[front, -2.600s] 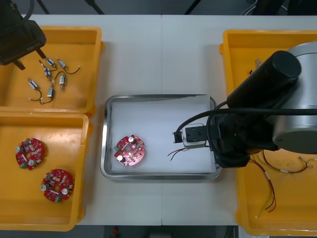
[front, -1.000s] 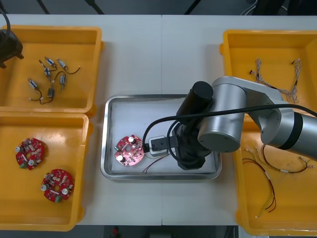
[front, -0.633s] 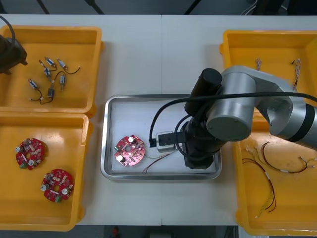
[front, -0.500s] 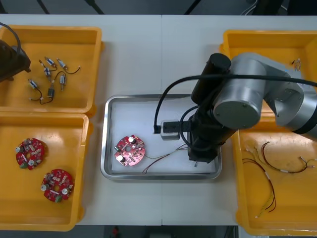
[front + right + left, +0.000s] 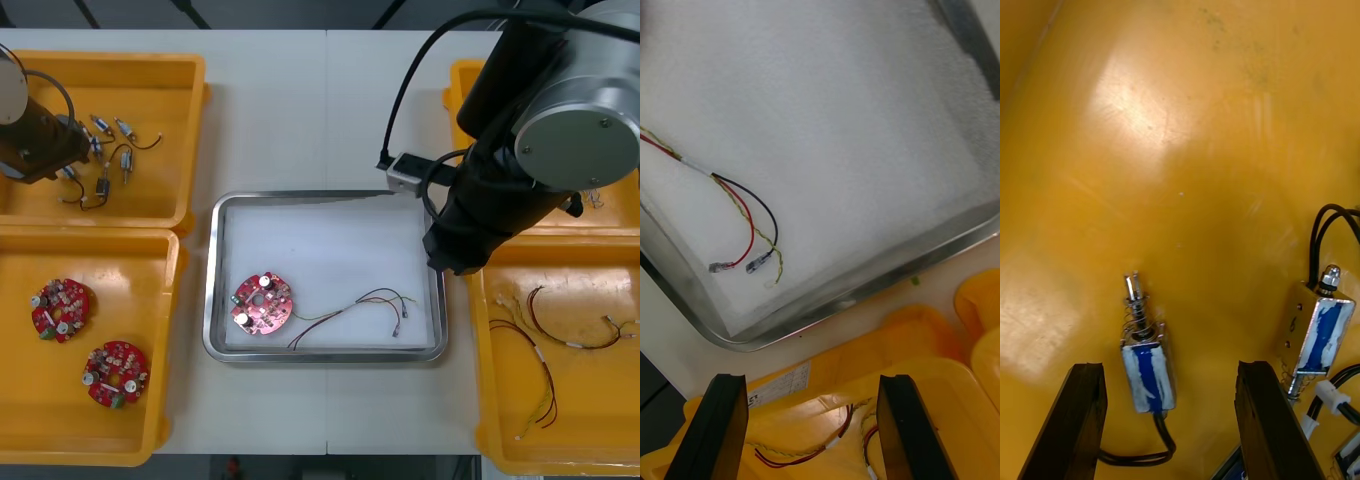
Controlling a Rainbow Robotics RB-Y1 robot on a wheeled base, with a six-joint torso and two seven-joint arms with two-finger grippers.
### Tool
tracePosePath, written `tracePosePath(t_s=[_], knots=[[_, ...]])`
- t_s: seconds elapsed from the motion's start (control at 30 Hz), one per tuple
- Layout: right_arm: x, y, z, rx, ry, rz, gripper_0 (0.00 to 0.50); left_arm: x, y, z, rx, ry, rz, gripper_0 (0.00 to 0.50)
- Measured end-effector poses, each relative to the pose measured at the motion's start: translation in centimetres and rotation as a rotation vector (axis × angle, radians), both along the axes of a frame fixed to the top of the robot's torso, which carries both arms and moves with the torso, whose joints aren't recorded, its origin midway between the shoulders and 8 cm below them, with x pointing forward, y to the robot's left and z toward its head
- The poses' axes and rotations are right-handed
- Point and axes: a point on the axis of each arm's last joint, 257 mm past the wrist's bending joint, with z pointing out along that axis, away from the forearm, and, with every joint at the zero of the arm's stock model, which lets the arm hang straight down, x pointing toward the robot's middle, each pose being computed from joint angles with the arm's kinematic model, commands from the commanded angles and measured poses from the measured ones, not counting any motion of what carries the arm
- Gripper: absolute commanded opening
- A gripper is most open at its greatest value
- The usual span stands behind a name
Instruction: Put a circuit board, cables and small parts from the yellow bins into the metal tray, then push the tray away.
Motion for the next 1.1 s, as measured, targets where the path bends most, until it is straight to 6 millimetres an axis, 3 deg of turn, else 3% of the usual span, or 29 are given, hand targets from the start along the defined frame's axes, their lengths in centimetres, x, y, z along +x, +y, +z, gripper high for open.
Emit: tracePosePath(t_s=[0.2,0.57,0.6,0.67,0.73,0.8,0.9,1.1], knots=[[0.9,-3.0,2.1,0.054,-0.009,-0.277,0.5,-0.1,0.2,-0.8,0.016,0.006,-0.004,0.5],[2.9,-7.8,4.4,0.121,-0.023,-0.6,0.5,-0.3,0.9,-1.1,0.028,0.014,0.009,0.5],[3.2,-8.2,4.6,0.127,-0.022,-0.619,0.5,-0.3,0.9,-1.1,0.028,0.014,0.009,0.4],[3.9,-9.2,4.8,0.139,-0.019,-0.665,0.5,-0.3,0.9,-1.1,0.028,0.014,0.009,0.248],[4.7,-10.3,5.0,0.148,-0.019,-0.711,0.5,-0.3,0.9,-1.1,0.028,0.015,0.009,0.139],[5.4,-11.5,5.0,0.156,-0.018,-0.761,0.5,-0.3,1.0,-1.2,0.029,0.016,0.009,0.064],[6.3,-13.0,5.0,0.173,-0.008,-0.827,0.5,-0.5,1.0,-1.5,0.038,0.024,0.006,0.002],[8.2,-15.9,5.2,0.218,-0.024,-0.97,0.5,-0.5,1.0,-1.8,0.046,0.027,-0.001,0.0]])
